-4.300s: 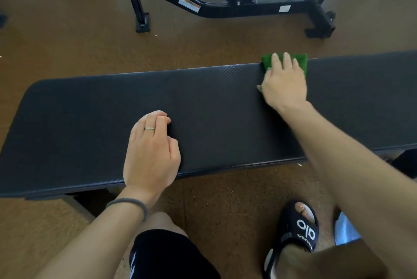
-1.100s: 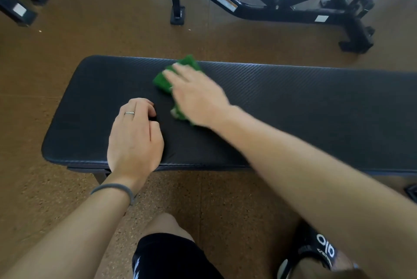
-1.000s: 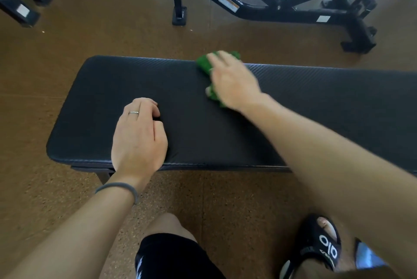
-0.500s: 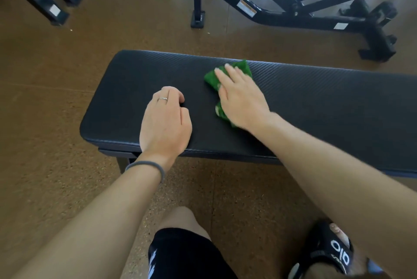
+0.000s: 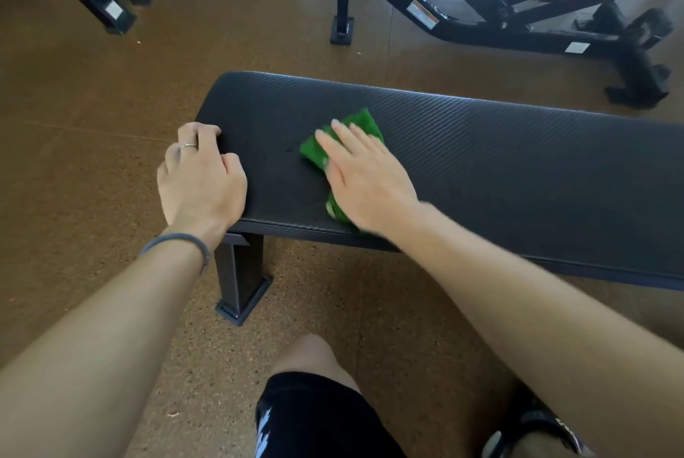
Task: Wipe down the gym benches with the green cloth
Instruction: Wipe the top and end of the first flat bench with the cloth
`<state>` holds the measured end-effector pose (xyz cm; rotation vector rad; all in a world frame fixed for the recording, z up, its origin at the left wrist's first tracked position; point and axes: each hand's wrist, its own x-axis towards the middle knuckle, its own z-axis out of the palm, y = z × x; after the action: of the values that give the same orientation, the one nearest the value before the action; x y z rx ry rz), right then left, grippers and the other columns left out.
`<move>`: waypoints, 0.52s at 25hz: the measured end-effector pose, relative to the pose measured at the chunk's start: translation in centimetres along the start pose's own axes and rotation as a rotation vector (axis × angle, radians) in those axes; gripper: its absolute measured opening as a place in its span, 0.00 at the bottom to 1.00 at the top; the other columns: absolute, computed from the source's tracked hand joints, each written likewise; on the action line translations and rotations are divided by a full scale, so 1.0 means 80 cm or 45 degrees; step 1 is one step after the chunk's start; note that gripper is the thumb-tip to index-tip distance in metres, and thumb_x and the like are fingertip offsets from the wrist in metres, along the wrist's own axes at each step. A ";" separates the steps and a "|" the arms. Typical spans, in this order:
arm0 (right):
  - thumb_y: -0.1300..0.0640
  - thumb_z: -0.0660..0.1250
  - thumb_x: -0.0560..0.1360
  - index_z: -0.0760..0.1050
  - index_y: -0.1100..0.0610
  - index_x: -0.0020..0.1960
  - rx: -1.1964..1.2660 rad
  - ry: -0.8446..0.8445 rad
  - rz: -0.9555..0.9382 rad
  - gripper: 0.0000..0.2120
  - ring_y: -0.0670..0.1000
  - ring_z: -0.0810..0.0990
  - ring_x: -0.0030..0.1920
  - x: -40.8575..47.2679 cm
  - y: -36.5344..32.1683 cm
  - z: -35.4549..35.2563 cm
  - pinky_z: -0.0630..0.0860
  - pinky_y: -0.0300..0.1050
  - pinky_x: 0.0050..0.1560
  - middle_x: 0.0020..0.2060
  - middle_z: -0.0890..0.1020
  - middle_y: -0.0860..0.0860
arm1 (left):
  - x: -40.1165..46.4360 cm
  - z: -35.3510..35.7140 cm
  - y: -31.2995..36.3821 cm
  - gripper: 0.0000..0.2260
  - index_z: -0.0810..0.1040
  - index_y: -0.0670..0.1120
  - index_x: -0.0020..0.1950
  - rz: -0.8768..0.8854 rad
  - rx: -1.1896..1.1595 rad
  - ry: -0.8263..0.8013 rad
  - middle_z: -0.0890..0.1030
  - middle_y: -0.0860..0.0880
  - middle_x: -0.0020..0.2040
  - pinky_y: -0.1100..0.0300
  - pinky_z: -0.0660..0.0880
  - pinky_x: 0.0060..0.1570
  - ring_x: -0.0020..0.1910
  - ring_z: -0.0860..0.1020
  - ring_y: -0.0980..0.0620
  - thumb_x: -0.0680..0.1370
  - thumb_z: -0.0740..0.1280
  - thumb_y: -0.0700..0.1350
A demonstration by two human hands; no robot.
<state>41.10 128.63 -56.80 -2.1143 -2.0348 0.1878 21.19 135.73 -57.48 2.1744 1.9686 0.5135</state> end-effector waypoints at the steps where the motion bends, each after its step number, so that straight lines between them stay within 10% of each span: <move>1: 0.50 0.50 0.87 0.56 0.52 0.84 0.028 -0.012 0.062 0.25 0.57 0.54 0.83 0.023 -0.004 -0.001 0.51 0.53 0.82 0.83 0.56 0.53 | -0.001 0.000 -0.002 0.17 0.70 0.47 0.70 -0.011 -0.005 -0.001 0.68 0.48 0.73 0.41 0.66 0.69 0.66 0.71 0.38 0.82 0.54 0.45; 8: 0.50 0.53 0.86 0.55 0.51 0.84 0.025 -0.019 -0.179 0.26 0.56 0.55 0.83 -0.095 -0.037 0.011 0.54 0.54 0.82 0.83 0.57 0.52 | -0.004 0.001 -0.006 0.17 0.70 0.47 0.71 -0.034 0.003 0.011 0.68 0.48 0.73 0.42 0.66 0.68 0.67 0.70 0.39 0.82 0.55 0.44; 13: 0.50 0.51 0.87 0.58 0.51 0.83 0.040 -0.046 -0.228 0.25 0.57 0.57 0.82 0.026 -0.022 0.010 0.53 0.53 0.82 0.83 0.59 0.54 | 0.000 0.005 -0.006 0.17 0.69 0.48 0.71 -0.042 0.009 0.020 0.67 0.50 0.73 0.43 0.67 0.67 0.68 0.71 0.40 0.82 0.55 0.44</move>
<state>39.34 130.78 -57.05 -1.9103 -2.2122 0.2298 20.87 135.84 -58.01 2.1448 2.0137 0.5215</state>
